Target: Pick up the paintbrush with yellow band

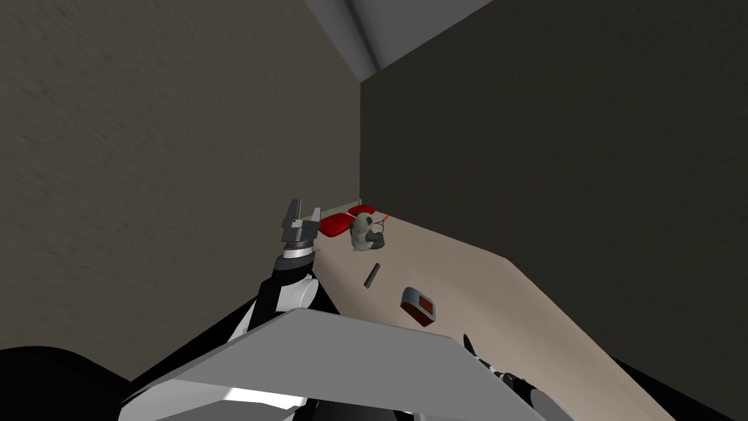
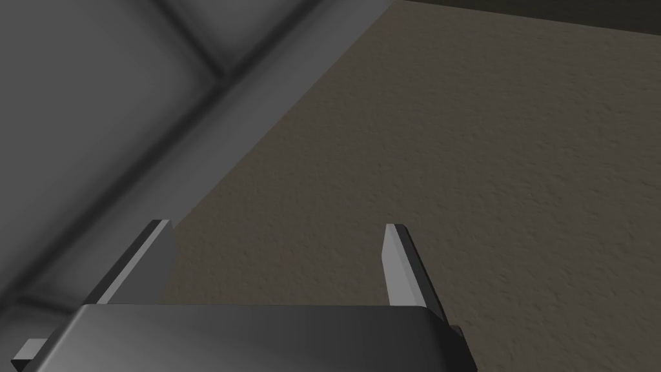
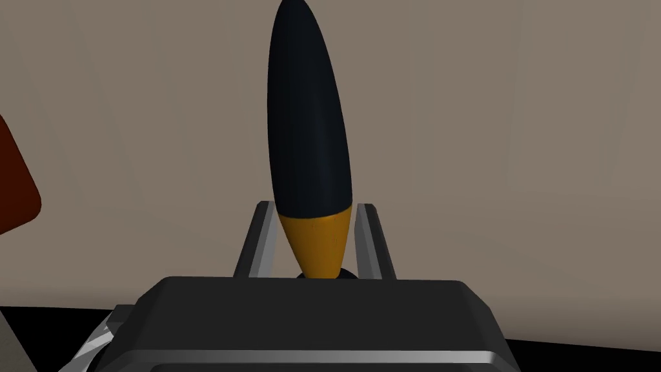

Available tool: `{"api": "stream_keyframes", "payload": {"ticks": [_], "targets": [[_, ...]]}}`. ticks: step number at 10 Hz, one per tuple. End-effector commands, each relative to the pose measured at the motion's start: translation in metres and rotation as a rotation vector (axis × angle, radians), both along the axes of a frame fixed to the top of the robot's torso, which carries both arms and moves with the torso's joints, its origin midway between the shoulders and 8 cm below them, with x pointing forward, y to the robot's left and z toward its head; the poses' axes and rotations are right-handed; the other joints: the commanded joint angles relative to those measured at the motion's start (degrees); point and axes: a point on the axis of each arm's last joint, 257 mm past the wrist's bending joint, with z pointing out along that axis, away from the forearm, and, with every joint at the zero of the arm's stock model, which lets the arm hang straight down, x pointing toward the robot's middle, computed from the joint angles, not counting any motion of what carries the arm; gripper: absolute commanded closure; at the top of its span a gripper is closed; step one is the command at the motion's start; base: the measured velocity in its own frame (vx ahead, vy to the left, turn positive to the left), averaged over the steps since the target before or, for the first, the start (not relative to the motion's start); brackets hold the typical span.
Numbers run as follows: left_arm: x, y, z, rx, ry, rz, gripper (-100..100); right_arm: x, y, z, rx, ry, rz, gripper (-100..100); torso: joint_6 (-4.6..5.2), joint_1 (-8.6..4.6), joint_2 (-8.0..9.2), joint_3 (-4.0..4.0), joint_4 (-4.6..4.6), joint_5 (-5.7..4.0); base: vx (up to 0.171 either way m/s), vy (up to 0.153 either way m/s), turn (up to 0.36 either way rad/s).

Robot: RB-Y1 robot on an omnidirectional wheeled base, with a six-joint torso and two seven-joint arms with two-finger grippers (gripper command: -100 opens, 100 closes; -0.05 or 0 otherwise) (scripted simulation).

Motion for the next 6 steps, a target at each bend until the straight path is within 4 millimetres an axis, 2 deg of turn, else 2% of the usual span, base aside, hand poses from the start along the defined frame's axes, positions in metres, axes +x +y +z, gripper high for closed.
{"api": "stream_keyframes", "payload": {"ticks": [1, 3, 4, 5, 6], "targets": [[0.0, 0.0, 0.0, 0.0, 0.0, 0.0, 0, 0.0, 0.0, 0.0, 0.0, 0.0, 0.0, 100, 0.0, 0.0, 0.0, 0.0, 0.0, 0.0, 0.0, 0.0, 0.0], [0.0, 0.0, 0.0, 0.0, 0.0, 0.0, 0, 0.0, 0.0, 0.0, 0.0, -0.001, 0.001, 100, 0.03, -0.01, 0.0, -0.01, -0.01, 0.0, 0.0, 0.0, 0.0], [0.0, 0.0, 0.0, 0.0, 0.0, 0.0, 0, 0.0, 0.0, 0.0, 0.0, -0.001, 0.001, 0, 0.03, -0.01, 0.0, -0.01, -0.01, 0.01, 0.0, 0.0, 0.0], [0.0, 0.0, 0.0, 0.0, 0.0, 0.0, 0, -0.006, -0.001, 0.004, -0.005, 0.0, -0.013, 100, 0.04, 0.0, 0.0, -0.01, -0.01, 0.01, 0.007, -0.01, 0.067], [0.0, 0.0, 0.0, 0.0, 0.0, 0.0, 0, -0.011, -0.002, 0.006, -0.01, 0.0, -0.011, 100, 0.03, -0.02, -0.01, -0.01, -0.02, 0.03, 0.013, -0.018, 0.079]]}}
